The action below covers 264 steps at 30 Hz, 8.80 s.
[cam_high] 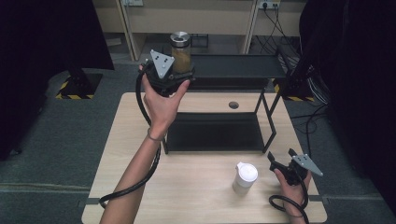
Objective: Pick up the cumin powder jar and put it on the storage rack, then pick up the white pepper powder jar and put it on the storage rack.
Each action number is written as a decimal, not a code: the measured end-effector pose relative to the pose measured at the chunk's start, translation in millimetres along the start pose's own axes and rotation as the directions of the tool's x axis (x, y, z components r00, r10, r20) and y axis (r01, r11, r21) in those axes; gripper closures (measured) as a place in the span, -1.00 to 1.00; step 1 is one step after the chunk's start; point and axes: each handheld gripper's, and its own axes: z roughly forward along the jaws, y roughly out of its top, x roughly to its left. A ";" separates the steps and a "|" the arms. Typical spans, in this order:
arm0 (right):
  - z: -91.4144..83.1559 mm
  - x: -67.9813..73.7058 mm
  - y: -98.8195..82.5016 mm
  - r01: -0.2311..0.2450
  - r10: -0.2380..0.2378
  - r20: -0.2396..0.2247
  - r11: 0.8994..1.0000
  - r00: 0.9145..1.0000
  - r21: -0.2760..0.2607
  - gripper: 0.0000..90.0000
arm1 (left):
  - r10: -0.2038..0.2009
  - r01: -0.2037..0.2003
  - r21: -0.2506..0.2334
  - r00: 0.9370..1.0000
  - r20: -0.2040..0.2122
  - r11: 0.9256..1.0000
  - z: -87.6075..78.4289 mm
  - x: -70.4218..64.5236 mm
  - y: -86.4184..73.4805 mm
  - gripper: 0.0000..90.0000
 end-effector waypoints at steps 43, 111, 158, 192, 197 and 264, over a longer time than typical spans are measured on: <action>-0.1 1.1 0.2 0.008 -0.008 0.003 1.000 1.000 0.001 -0.80 | 0.056 -0.055 -0.078 0.998 0.018 0.995 -40.5 -11.6 -65.5 -1.00; -0.1 1.2 -0.1 0.012 -0.012 0.002 1.000 1.000 0.000 -0.80 | -0.008 0.005 0.036 0.996 0.093 0.999 -68.6 -28.2 -177.1 -0.98; 0.1 1.7 0.3 0.021 -0.021 -0.003 1.000 1.000 0.003 -0.80 | -0.073 0.043 0.203 0.987 0.144 0.978 -79.7 -21.8 -234.3 -0.95; 0.4 2.0 0.6 0.020 -0.020 -0.005 1.000 1.000 0.004 -0.80 | -0.125 0.074 0.261 0.975 0.184 0.962 -73.6 -19.8 -239.7 -0.93; 0.4 2.3 0.5 0.021 -0.021 -0.003 1.000 1.000 0.004 -0.80 | -0.133 0.082 0.261 0.974 0.182 0.962 -73.8 -18.9 -240.2 -0.93; -32.4 2.5 12.7 -0.057 0.036 -0.176 0.991 0.984 -0.120 -0.93 | -0.112 0.060 0.263 0.976 0.188 0.963 -74.7 -22.8 -238.8 -0.93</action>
